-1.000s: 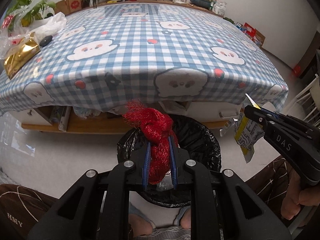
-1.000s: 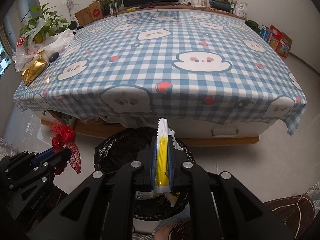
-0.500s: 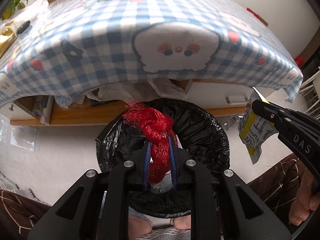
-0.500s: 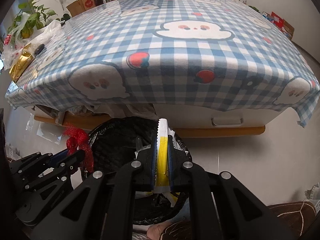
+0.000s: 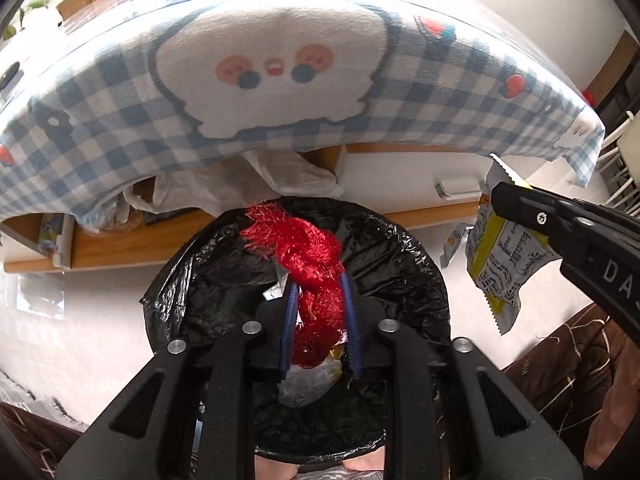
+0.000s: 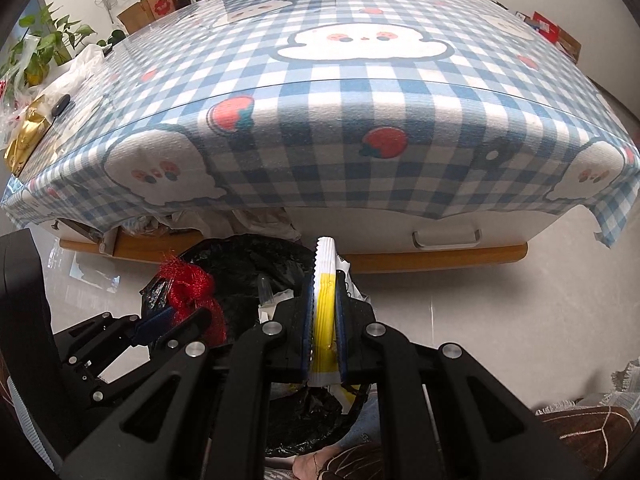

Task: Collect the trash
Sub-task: 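Open the left tool over the bin while the right tool releases the yellow wrapper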

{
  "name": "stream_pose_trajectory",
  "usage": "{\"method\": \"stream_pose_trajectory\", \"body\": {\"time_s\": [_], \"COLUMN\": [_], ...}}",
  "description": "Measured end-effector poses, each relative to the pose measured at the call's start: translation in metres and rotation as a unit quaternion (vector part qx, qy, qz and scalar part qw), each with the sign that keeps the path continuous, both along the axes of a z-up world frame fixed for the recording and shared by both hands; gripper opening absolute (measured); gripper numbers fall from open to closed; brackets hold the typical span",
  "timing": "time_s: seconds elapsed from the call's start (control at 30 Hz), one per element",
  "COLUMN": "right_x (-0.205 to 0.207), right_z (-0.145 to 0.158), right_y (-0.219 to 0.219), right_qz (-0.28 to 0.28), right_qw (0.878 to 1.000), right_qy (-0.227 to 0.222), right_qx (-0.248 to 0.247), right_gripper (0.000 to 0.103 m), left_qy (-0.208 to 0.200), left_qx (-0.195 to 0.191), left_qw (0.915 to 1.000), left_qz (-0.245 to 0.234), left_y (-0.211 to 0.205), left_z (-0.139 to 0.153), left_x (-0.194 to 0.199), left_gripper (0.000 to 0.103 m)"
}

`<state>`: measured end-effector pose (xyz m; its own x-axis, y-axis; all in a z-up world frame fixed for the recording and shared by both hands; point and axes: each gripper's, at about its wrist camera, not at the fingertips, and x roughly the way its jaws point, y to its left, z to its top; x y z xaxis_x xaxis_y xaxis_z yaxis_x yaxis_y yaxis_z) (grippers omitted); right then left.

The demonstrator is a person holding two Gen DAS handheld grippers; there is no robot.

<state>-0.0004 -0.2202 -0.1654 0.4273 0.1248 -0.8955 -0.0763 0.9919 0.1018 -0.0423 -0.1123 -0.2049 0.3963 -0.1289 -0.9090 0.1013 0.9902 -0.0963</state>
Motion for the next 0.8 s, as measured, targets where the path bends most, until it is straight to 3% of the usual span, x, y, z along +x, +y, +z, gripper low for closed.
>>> {"method": "stream_pose_trajectory", "body": {"time_s": [0.07,0.13,0.33,0.6,0.8], "right_x": [0.000,0.000,0.003,0.001,-0.004], "right_z": [0.000,-0.001,-0.007,-0.008,-0.008], "right_y": [0.000,0.001,0.008,0.031,0.052], "right_qz": [-0.001,-0.002,0.003,0.027,0.042], "right_qw": [1.000,1.000,1.000,1.000,0.999], "right_qy": [0.001,0.000,0.002,0.000,-0.005], "right_qx": [0.000,0.000,-0.003,0.001,-0.002], "right_gripper": [0.008,0.008,0.008,0.008,0.008], "left_qy": [-0.004,-0.009,-0.018,-0.034,-0.046], "left_qx": [0.003,0.010,0.024,0.015,0.016], "left_qw": [1.0000,0.9999,0.9991,0.9978,0.9964], "left_qz": [0.005,0.010,0.030,0.055,0.070], "left_y": [-0.001,0.001,0.018,0.054,0.084], "left_z": [-0.001,-0.001,0.000,0.026,0.047], "left_x": [0.001,0.002,0.001,-0.012,-0.019], "left_gripper": [0.032,0.049,0.077,0.095,0.097]}}
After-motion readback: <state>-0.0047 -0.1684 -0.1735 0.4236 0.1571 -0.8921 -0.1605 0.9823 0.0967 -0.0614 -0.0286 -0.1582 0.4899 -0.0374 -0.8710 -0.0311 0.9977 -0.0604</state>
